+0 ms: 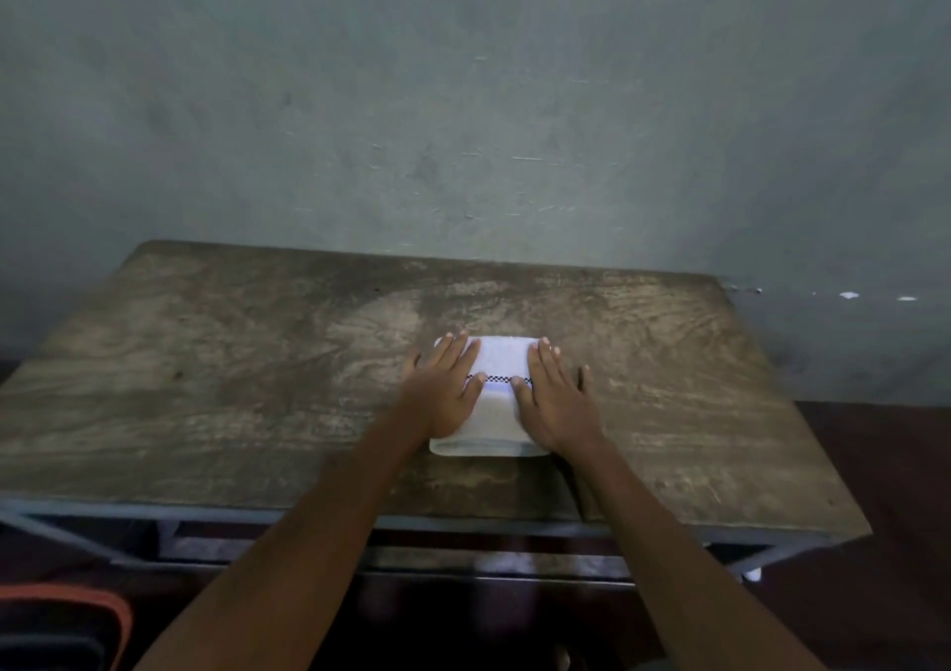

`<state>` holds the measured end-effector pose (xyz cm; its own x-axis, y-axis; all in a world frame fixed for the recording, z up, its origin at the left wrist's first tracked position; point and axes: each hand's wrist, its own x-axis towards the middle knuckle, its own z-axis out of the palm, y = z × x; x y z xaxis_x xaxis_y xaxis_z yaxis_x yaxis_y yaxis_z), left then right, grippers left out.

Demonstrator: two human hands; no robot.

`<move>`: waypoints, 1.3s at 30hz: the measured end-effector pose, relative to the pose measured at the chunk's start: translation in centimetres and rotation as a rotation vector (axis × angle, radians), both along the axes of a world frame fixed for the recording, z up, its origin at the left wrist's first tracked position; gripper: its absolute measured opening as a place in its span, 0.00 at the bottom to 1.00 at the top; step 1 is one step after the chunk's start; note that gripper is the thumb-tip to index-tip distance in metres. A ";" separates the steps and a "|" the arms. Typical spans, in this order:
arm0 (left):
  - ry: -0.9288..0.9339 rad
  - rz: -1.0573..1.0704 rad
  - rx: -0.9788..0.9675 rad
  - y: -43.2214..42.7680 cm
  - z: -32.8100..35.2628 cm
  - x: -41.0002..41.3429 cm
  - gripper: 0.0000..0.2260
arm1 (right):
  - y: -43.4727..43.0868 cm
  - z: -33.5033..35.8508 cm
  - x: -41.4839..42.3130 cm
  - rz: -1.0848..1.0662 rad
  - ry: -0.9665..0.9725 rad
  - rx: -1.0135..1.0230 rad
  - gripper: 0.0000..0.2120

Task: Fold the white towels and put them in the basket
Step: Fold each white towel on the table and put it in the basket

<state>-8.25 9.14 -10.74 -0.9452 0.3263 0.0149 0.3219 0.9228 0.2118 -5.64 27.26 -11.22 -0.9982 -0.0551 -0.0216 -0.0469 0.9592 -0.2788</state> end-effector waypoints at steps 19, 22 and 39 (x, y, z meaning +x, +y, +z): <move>-0.152 0.383 0.531 -2.1 2.1 13.4 0.18 | -2.5 2.2 5.0 0.207 0.108 0.078 0.40; -0.254 0.388 0.753 -2.8 1.4 13.8 0.15 | -2.4 1.0 5.6 0.200 0.089 0.113 0.43; -0.578 0.341 1.128 -2.4 1.0 13.9 0.09 | -2.9 -0.5 5.7 0.112 0.251 0.154 0.27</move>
